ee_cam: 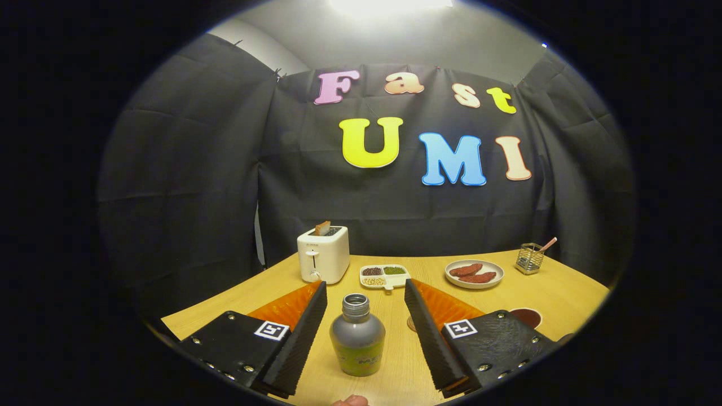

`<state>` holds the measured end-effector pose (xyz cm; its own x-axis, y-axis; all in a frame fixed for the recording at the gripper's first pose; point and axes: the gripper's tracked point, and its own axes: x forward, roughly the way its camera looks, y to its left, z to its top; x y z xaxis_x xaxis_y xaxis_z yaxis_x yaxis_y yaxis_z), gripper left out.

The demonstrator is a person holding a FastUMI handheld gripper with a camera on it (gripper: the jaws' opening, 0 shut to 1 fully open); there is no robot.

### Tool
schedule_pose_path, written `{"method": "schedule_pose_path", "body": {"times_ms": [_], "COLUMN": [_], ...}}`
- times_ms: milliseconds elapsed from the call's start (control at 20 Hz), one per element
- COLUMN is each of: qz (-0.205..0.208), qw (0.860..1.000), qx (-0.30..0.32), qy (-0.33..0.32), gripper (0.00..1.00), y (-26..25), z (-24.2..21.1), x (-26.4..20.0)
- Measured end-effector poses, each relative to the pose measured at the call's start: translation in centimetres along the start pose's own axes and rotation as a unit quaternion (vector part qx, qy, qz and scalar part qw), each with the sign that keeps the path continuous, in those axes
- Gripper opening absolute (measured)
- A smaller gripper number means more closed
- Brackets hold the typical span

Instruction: Take the bottle from table, then pour the juice into the cup, finally place the bottle on the coaster

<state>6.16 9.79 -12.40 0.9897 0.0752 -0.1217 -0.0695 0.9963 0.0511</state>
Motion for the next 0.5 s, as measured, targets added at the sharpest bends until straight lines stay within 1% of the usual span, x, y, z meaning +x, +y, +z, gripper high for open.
{"method": "schedule_pose_path", "body": {"times_ms": [250,500], "qz": [0.0,-0.009], "qw": [1.0,0.999], "qx": [-0.007,-0.006], "qy": [0.029,0.05], "gripper": [0.85,0.85], "y": [0.8,1.0], "z": [-2.8,-5.0], "x": [1.6,2.5]}}
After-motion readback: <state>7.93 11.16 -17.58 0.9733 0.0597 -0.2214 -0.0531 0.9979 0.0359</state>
